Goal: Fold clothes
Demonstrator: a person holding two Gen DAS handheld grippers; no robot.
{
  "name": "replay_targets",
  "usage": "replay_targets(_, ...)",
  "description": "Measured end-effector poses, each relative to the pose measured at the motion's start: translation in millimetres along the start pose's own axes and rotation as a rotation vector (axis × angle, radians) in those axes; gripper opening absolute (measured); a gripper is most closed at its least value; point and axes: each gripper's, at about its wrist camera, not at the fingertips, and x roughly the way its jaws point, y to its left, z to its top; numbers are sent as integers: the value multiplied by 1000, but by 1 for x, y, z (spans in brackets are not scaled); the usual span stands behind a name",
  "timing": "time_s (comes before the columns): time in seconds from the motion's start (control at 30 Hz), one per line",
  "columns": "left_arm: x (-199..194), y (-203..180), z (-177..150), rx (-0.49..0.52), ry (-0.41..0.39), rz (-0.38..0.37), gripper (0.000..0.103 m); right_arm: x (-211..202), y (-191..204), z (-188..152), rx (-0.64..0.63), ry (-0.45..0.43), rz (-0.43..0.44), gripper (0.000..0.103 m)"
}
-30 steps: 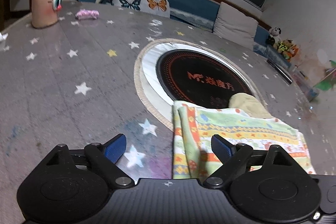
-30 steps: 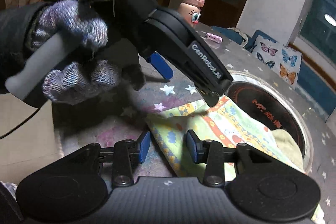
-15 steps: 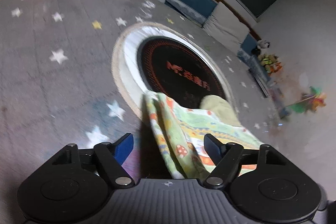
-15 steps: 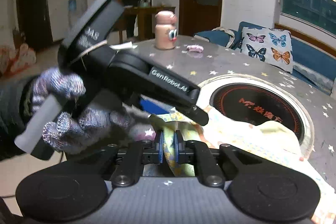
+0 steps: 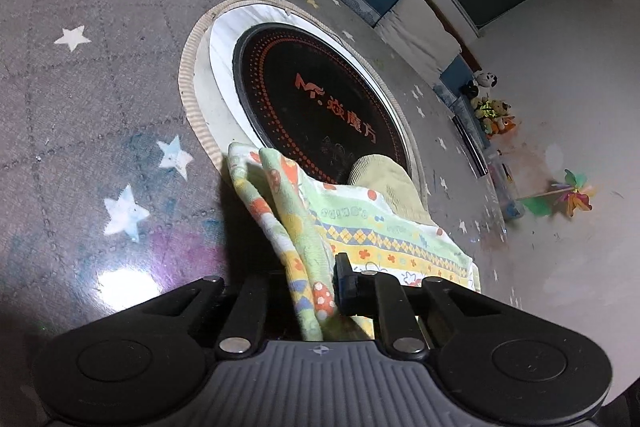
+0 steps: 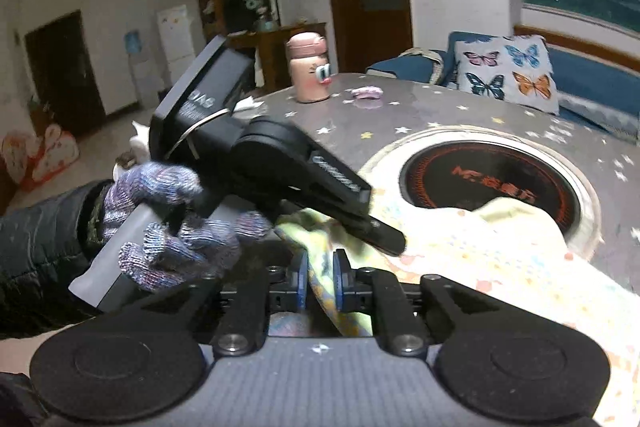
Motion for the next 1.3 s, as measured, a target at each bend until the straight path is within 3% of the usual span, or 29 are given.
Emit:
replay_targets(0.17, 1, 0, -1, 0, -4, 1, 14, -14, -39, -9, 106, -8, -88, 17)
replay_targets(0.5, 2, -2, -1, 14, -6, 14, 14, -26, -126, -43, 241, 14, -420, 17)
replay_targets(0.67, 3, -4, -1, 24, -4, 25, 14, -34, -151, -53, 302, -11, -523, 22)
replay_targets(0.73, 3, -5, -2, 32, -7, 31, 14, -39, -159, -56, 319, -18, -577, 34)
replay_targets(0.87, 3, -9, -2, 46, -9, 44, 14, -43, -172, -61, 391, -41, -590, 47)
replay_targets(1.0, 3, -14, -2, 65, -12, 66, 14, -45, -171, -62, 417, -63, -578, 49)
replay_targets(1.1, 3, -19, -3, 82, -15, 85, 14, -47, -170, -62, 433, -79, -568, 47)
replay_targets(1.2, 3, -24, -3, 98, -17, 105, 14, -49, -169, -62, 450, -95, -558, 17)
replay_targets(1.3, 3, -31, -3, 120, -21, 122, 14, -51, -167, -63, 467, -111, -547, 11)
